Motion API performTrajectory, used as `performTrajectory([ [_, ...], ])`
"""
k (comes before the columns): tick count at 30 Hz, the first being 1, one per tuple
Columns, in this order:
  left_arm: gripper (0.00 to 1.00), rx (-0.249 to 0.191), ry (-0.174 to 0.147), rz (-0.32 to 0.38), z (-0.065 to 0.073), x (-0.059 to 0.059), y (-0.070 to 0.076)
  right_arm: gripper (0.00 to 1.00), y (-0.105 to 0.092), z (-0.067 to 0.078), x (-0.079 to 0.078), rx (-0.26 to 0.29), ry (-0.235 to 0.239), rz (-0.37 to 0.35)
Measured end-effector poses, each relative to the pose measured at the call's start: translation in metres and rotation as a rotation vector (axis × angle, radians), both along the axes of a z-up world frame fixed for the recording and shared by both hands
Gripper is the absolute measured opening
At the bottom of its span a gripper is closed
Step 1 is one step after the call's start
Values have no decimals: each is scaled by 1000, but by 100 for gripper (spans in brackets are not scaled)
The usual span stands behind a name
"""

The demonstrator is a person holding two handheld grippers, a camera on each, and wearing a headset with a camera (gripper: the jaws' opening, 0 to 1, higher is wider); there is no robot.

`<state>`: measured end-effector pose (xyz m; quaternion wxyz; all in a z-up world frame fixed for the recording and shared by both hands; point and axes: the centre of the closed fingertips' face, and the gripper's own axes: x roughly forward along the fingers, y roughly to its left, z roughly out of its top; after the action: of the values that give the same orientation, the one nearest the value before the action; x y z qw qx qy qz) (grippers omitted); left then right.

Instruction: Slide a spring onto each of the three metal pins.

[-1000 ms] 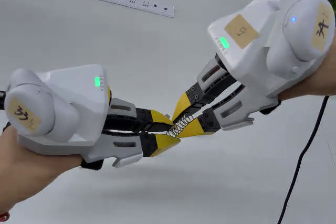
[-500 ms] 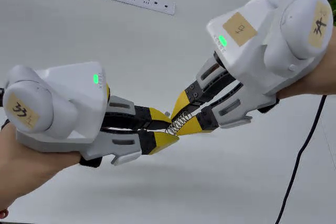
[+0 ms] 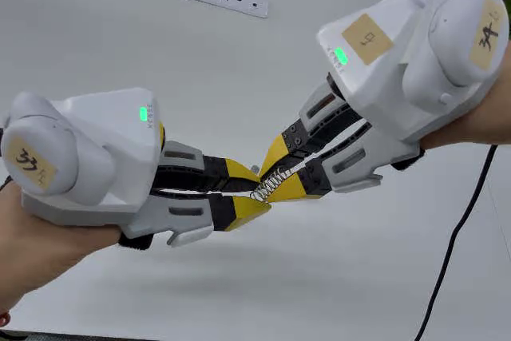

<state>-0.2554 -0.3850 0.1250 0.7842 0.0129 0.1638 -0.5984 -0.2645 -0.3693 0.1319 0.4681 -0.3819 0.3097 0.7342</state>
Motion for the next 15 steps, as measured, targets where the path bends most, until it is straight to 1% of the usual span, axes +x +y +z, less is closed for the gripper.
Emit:
performTrajectory([
  [3, 10, 8, -1, 9, -2, 0, 5, 7, 0, 3, 1, 8, 1, -10],
  [7, 13, 19, -5, 28, -5, 1, 14, 7, -1, 5, 7, 12, -6, -37],
  [9, 14, 29, -14, 41, -7, 2, 19, 7, -3, 5, 12, 7, -17, -54],
  [13, 18, 44, -20, 65, -10, 3, 30, 7, -7, 6, 21, 4, -30, -87],
  [15, 20, 49, -20, 79, -12, 4, 36, 7, -9, 5, 27, -5, -52, -109],
])
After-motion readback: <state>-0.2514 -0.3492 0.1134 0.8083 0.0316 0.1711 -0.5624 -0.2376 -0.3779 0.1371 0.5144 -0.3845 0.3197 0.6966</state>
